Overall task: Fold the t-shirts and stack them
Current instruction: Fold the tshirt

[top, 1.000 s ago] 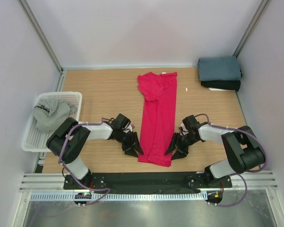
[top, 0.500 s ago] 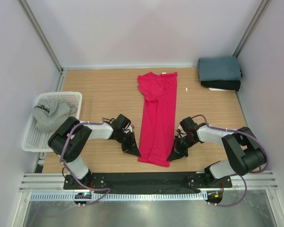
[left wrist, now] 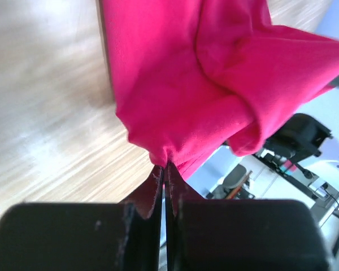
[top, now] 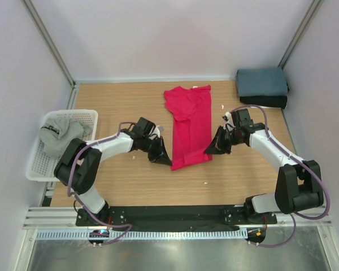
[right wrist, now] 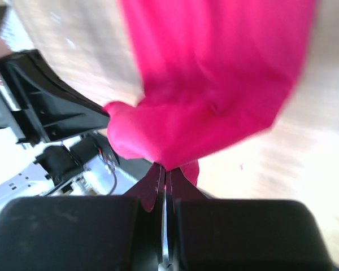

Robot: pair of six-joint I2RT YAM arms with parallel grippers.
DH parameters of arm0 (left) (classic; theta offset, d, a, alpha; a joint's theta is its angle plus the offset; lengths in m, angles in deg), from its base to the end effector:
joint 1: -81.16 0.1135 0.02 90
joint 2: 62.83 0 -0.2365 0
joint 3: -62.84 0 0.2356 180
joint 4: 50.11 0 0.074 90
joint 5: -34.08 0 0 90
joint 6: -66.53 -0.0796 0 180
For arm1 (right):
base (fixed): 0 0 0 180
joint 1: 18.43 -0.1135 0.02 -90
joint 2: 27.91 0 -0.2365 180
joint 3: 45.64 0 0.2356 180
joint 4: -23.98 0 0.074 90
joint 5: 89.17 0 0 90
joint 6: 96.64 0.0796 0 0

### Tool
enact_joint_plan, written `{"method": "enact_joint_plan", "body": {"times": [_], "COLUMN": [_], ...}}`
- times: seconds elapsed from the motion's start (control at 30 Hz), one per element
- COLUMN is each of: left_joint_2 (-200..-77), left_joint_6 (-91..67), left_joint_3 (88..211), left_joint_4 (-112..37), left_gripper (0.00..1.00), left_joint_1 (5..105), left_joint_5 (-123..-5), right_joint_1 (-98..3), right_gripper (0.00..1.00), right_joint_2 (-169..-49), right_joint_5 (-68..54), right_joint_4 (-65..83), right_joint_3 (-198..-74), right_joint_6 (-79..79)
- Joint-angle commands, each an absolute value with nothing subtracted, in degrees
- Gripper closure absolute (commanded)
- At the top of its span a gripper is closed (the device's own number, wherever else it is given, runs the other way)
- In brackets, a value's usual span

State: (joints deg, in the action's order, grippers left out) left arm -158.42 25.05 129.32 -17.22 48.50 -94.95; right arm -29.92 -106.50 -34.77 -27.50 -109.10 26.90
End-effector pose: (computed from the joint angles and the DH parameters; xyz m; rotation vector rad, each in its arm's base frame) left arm 0.2362 -0.2109 0.1143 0.1415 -2.8135 1.2104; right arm 0.2414 0.0963 0.1565 0.3548 2.7998 1.0584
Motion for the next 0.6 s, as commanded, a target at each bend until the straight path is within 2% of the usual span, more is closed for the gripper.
{"method": "enact_joint_plan", "body": {"times": [0.0, 0.17, 0.4, 0.57], "left_joint_2": [-157.83, -161.17, -173.37, -177.43], "left_joint_6": [20.32, 15.74, 7.39, 4.32], "left_joint_3": [134.80, 145.26, 163.53, 168.29], "left_joint_4": [-14.35, -12.33, 0.49, 1.47], "left_gripper": [1.00, 1.00, 1.00, 1.00], "left_joint_1": [51.71, 54.88, 55.41, 56.37], "left_joint_5": [-94.77, -94.07, -93.19, -90.47], "right_joint_1": [-29.07, -27.66, -25.20, -23.80], "right_gripper": [0.99, 0.99, 0.99, 0.99], "right_joint_2": [-108.41, -115.60, -125.10, -130.56], "right_joint_5": [-33.02, -31.34, -30.99, -32.22], "right_joint_4": [-25.84, -25.66, -25.05, -23.12], "right_joint_3": [-115.93, -124.88, -133.43, -137.64], "right_joint_6": [22.29, 16.32, 11.12, 11.03]}}
